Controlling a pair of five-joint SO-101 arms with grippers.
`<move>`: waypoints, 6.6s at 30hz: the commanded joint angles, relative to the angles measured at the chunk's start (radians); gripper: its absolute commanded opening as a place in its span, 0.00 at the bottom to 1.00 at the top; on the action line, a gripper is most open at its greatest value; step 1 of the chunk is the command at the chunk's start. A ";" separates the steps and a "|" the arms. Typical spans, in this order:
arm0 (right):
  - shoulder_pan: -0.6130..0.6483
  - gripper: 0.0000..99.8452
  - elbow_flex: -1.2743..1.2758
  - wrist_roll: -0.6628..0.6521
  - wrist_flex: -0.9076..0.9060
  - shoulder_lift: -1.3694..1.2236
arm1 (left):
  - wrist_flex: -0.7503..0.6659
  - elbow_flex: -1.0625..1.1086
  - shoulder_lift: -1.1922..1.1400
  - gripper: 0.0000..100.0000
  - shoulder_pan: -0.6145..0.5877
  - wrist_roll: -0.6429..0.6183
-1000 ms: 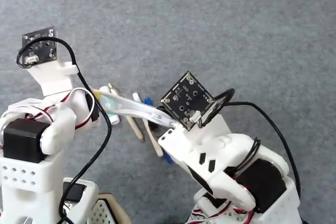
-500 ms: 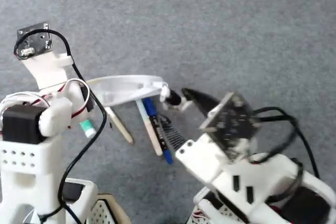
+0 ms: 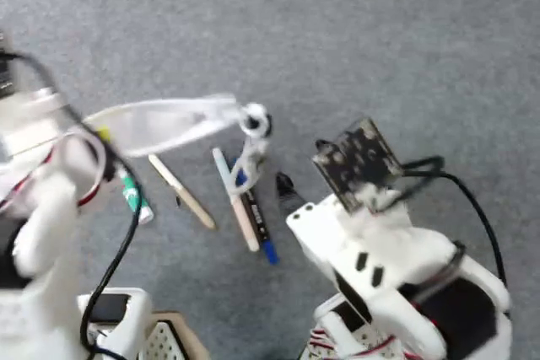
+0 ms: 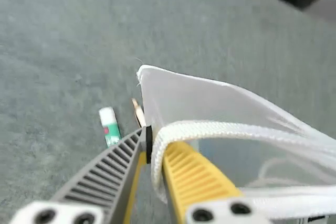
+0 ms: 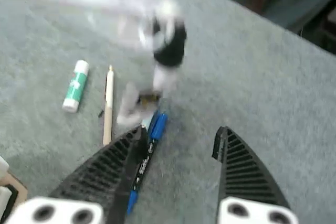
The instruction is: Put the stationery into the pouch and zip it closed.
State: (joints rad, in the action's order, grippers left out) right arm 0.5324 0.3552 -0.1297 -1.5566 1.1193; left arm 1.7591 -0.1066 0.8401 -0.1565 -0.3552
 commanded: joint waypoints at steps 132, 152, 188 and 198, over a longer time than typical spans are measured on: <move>0.436 0.01 -0.002 0.296 1.428 -0.461 | 0.002 0.437 0.097 0.03 -0.433 0.100; 0.315 0.01 0.151 0.344 1.611 -0.466 | 0.005 0.277 0.087 0.03 -0.197 0.092; 0.216 0.27 0.228 0.285 1.338 -0.321 | 0.002 0.282 0.086 0.03 -0.209 0.072; -0.052 0.27 0.289 0.287 0.733 -0.140 | 0.002 0.249 0.086 0.03 -0.358 0.072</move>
State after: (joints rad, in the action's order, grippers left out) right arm 0.5340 0.6360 0.1450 -0.6345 0.9337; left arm 1.7591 0.1849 0.9198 -0.4680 -0.2754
